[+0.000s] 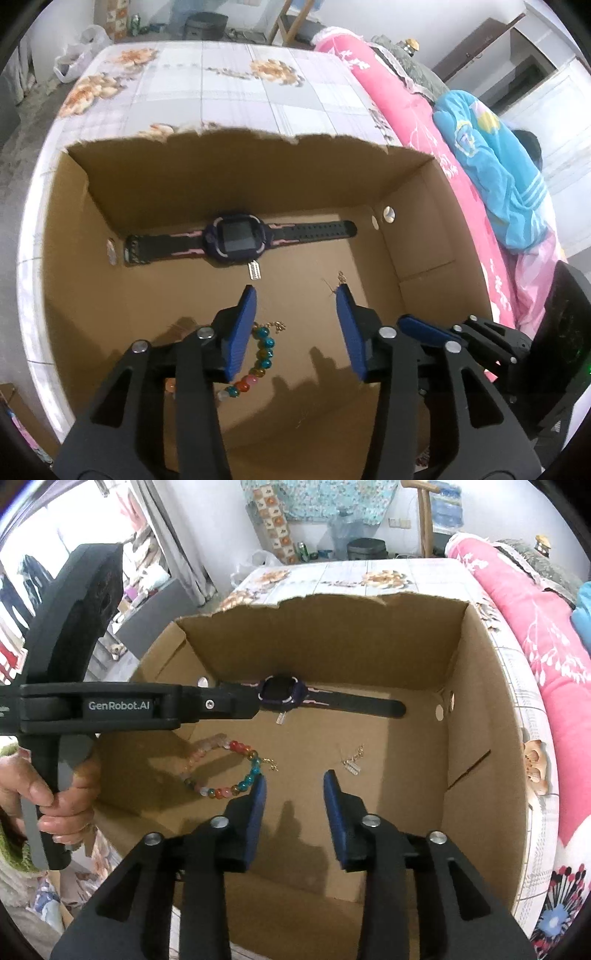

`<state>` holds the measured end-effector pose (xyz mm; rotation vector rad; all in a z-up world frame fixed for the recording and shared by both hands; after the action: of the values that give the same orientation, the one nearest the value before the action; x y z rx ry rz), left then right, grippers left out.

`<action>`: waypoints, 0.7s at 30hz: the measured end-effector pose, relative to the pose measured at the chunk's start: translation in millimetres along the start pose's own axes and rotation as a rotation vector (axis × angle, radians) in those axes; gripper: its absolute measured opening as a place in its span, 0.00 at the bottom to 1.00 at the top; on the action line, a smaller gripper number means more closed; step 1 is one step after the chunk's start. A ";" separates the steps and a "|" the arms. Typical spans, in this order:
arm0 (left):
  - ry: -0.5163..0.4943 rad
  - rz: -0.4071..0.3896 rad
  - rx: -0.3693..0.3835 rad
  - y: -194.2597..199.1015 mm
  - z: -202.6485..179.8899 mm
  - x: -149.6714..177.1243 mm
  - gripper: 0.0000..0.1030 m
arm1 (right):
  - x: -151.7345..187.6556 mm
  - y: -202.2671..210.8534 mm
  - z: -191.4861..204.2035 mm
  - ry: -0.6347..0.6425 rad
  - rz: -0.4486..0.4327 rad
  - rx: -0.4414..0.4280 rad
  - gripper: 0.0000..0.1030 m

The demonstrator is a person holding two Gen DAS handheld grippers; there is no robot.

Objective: Organize jewelry
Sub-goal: 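Lower both held pieces into the box and open both grippers, then withdraw both grippers from the box back over the sheet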

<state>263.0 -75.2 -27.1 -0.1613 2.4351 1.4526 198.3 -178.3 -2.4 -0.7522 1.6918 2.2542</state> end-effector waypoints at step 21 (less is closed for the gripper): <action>-0.188 -0.359 -0.029 123.7 -19.5 40.9 0.62 | -3.5 70.6 19.6 -0.053 -0.239 -0.106 0.57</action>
<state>189.8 -30.3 72.7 -0.4241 2.1045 1.2801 163.1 -181.3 61.9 -0.8591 1.3860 2.1899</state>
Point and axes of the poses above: each gripper's, at about its wrist camera, not at the fingertips, and y roughly against the way its jaws point, z to its left, x to its underside, the point moved 7 cm from there along -y, roughly the way its jaws point, and after that the axes turned 7 degrees about y, right-handed, at the moved point
